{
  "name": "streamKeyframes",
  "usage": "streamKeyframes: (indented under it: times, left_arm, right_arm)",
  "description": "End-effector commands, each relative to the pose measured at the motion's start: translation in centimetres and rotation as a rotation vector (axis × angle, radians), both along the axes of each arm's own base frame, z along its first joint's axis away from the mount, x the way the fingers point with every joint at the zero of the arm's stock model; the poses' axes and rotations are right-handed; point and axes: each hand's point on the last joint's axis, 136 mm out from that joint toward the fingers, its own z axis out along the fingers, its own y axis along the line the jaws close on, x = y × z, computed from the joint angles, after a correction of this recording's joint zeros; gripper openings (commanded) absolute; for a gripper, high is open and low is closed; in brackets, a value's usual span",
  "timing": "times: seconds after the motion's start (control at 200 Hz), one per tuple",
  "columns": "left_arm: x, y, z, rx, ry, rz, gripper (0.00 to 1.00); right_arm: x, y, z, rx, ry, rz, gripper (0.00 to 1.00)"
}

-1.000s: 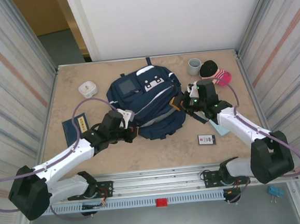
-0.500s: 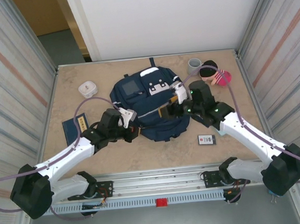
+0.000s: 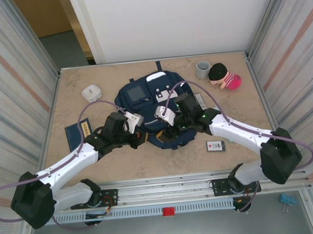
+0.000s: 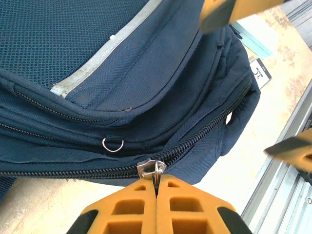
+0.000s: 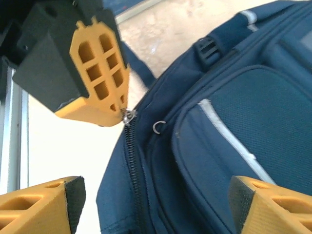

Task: Pack books, pencil case, and school supplies into a backpack

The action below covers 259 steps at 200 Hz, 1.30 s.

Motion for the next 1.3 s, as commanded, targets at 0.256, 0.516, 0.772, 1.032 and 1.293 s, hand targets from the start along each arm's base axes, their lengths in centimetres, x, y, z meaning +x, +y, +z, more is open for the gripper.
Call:
streamKeyframes:
  times: [0.256, 0.516, 0.772, 1.032, 1.293]
  left_arm:
    - [1.5, -0.1, 4.3, -0.062, -0.129, 0.028, 0.00]
    - [4.7, 6.4, 0.8, 0.082, -0.052, 0.305, 0.00]
    - [9.0, 11.3, -0.7, 0.124, -0.060, 0.492, 0.00]
    - [12.3, 13.8, -2.5, 0.218, -0.005, 0.600, 0.00]
    - [11.3, 14.1, 0.4, 0.154, 0.025, 0.662, 0.45]
  right_arm:
    - [0.2, 1.6, -1.4, -0.055, -0.034, 0.128, 0.30]
    - [-2.2, 1.0, 4.0, 0.043, -0.124, 0.247, 0.04]
    - [-4.2, -0.1, 8.5, 0.114, -0.207, 0.316, 0.00]
    - [-3.1, 0.2, 8.1, 0.110, -0.197, 0.267, 0.00]
    - [3.1, 2.6, 6.8, 0.143, -0.170, 0.005, 0.19]
